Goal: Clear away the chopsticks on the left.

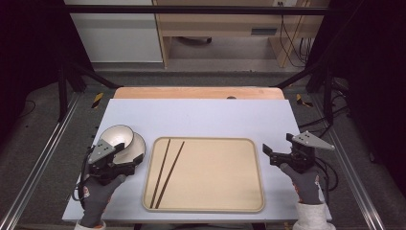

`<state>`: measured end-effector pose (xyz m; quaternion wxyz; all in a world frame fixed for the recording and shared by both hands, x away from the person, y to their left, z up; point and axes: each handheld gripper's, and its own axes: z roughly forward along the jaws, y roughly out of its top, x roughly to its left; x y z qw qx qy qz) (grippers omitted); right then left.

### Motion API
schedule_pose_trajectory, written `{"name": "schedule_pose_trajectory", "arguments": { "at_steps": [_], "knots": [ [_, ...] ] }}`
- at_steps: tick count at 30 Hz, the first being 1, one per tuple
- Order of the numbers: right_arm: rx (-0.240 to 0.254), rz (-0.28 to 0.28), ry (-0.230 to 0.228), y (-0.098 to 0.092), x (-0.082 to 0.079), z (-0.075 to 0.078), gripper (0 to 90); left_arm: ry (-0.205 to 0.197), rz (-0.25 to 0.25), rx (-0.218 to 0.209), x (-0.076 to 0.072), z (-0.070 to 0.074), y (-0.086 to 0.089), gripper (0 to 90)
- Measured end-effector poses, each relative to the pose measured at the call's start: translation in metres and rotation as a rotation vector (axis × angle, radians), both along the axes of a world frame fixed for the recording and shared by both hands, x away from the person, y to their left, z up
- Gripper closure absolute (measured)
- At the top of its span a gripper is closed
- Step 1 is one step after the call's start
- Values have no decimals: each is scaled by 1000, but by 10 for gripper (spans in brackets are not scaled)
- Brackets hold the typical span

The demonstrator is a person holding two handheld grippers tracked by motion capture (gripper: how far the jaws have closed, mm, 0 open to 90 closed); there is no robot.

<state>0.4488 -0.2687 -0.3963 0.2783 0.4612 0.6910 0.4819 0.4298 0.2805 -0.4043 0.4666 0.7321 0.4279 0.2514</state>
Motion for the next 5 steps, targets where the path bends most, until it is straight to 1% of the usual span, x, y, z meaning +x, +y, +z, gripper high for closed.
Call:
{"name": "schedule_pose_trajectory", "arguments": {
  "at_steps": [3, 5],
  "knots": [
    [-2, 2, 3, 1, 1, -1, 27, -1, 6, -2, -2, -2, 9, 174],
    [0, 1, 4, 1, 1, -1, 26, -2, 6, -1, -3, -3, 11, 173]
  ]
}}
